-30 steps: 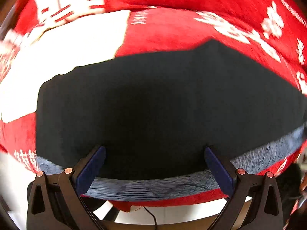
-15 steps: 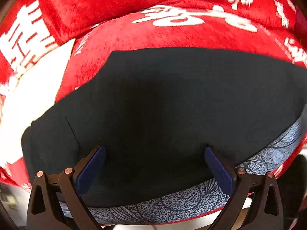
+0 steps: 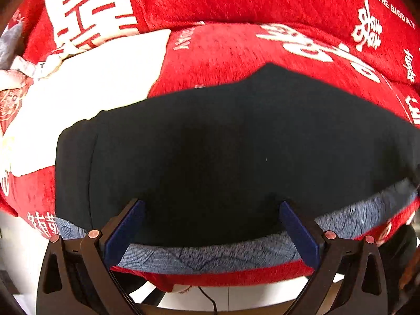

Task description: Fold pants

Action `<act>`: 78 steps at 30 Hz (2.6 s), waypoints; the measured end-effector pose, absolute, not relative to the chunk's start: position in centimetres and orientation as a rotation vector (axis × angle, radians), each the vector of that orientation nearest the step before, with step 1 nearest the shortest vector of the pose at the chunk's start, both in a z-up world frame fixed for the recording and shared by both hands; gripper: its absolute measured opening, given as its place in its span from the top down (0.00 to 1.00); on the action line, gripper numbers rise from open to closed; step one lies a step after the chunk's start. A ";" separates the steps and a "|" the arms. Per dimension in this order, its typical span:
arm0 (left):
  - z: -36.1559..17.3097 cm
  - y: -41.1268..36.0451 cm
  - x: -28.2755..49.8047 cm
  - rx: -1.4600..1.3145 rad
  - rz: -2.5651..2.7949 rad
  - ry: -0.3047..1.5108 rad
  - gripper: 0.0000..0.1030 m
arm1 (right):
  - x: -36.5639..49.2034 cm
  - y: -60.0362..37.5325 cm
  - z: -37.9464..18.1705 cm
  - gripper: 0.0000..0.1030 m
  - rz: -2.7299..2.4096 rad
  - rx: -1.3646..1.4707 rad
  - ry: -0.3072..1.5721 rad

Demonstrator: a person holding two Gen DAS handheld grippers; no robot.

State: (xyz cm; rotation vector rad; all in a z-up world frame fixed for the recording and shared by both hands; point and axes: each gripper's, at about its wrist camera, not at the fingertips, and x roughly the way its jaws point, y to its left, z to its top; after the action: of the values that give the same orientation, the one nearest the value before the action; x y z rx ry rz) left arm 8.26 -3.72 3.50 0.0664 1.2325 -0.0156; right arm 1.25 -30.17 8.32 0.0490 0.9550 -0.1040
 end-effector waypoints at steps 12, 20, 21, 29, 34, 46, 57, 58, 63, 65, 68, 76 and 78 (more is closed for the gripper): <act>0.8 -3.3 6.4 0.104 -0.032 1.243 0.00 | -0.2 -26.8 3.8 0.03 -0.045 -0.138 1.092; 0.5 3.5 4.4 -0.018 0.090 1.291 0.00 | -1.0 -37.3 4.7 0.01 -0.274 0.032 1.127; 1.0 4.0 4.5 -0.037 0.094 1.280 0.00 | -0.8 -37.3 5.5 0.01 -0.293 0.027 1.098; 2.9 2.7 10.3 -0.084 0.131 1.219 0.00 | 7.8 -31.3 6.8 0.00 -0.203 -0.041 1.021; 0.9 5.2 12.3 -0.121 0.179 1.256 0.00 | 11.0 -31.4 4.3 0.01 -0.148 -0.043 1.100; -0.2 11.8 9.3 -0.275 0.273 1.274 0.00 | 6.2 -52.1 4.8 0.00 -0.538 0.246 1.117; 1.5 -0.5 5.2 0.009 0.031 1.247 0.00 | 1.5 -29.7 6.7 0.01 -0.036 -0.075 1.048; 1.2 -0.7 5.1 0.020 0.035 1.254 0.00 | 1.4 -28.5 6.2 0.01 -0.020 -0.108 1.057; 0.1 3.2 4.3 -0.137 0.060 1.300 0.00 | 0.9 -30.5 3.7 0.00 -0.034 -0.056 1.124; 0.1 5.2 3.0 -0.174 0.098 1.294 0.00 | 0.4 -33.3 3.8 0.00 -0.084 -0.022 1.126; -0.2 8.3 1.5 -0.277 0.128 1.302 0.00 | 0.0 -37.4 3.5 0.00 -0.126 0.044 1.143; -2.5 13.6 -1.6 -0.359 0.307 1.371 0.00 | -1.2 -43.6 3.2 0.00 -0.207 0.148 1.143; -2.5 14.6 -2.0 -0.382 0.350 1.377 0.00 | -1.5 -43.9 3.2 0.00 -0.216 0.168 1.143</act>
State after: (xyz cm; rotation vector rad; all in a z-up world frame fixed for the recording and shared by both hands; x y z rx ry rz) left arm -2.01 14.63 -2.54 -0.3817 1.3767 0.3500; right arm -1.55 -43.93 3.20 0.1684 1.1431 -0.2155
